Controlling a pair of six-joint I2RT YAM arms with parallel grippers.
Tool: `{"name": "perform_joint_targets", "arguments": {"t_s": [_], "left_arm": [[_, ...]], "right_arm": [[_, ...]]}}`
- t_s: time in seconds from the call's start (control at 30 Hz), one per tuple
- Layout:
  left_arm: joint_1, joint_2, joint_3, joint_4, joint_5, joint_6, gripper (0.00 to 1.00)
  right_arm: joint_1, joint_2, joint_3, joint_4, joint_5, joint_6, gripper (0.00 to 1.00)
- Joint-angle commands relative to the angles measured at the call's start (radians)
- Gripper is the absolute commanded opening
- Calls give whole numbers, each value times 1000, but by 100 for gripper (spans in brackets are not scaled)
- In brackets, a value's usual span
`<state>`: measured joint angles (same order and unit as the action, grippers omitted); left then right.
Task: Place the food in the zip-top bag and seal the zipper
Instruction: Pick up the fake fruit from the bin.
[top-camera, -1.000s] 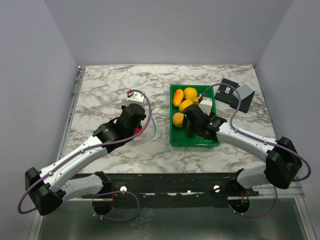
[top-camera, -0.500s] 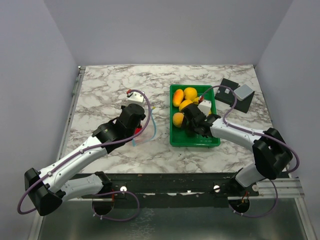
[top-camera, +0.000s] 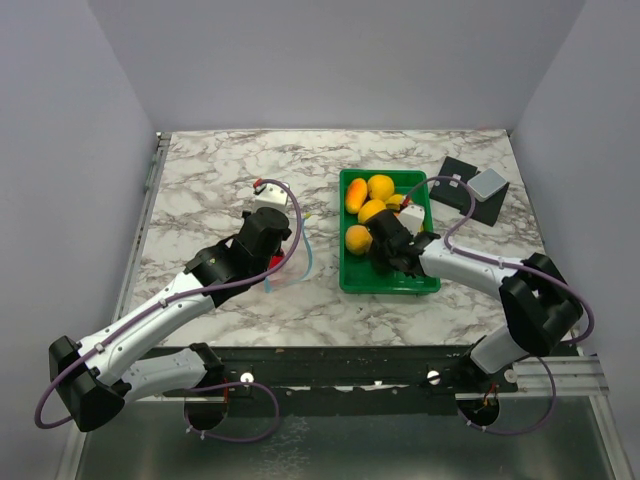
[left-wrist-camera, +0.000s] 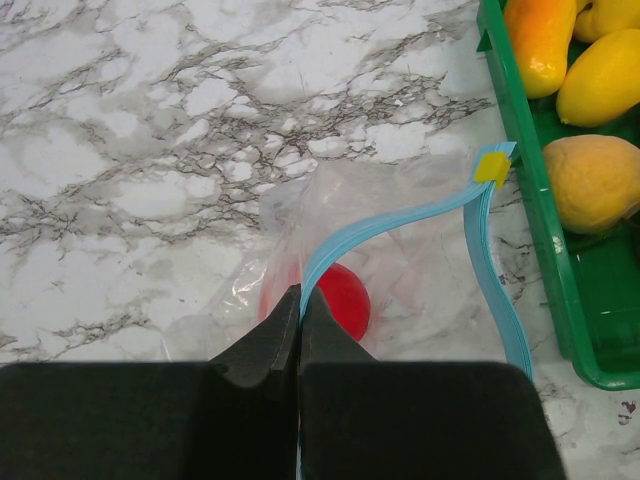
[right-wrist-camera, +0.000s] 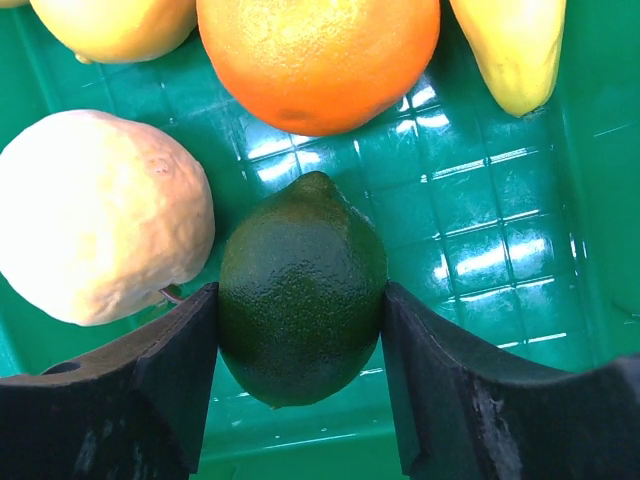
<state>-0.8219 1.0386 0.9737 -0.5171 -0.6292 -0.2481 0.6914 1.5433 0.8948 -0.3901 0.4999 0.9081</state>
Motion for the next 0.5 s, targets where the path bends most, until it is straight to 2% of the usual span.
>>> {"name": "perform_joint_targets", "arguments": {"t_s": [0.0, 0.17, 0.47], "left_arm": [[3, -17, -10, 19, -29, 8, 0], [4, -17, -10, 19, -30, 8, 0], [3, -14, -9, 19, -27, 8, 0]], "right_arm": [[-7, -20, -27, 1, 7, 12, 50], [-8, -73, -30, -15, 16, 3, 34], [-7, -216, -39, 16, -42, -68, 27]]}}
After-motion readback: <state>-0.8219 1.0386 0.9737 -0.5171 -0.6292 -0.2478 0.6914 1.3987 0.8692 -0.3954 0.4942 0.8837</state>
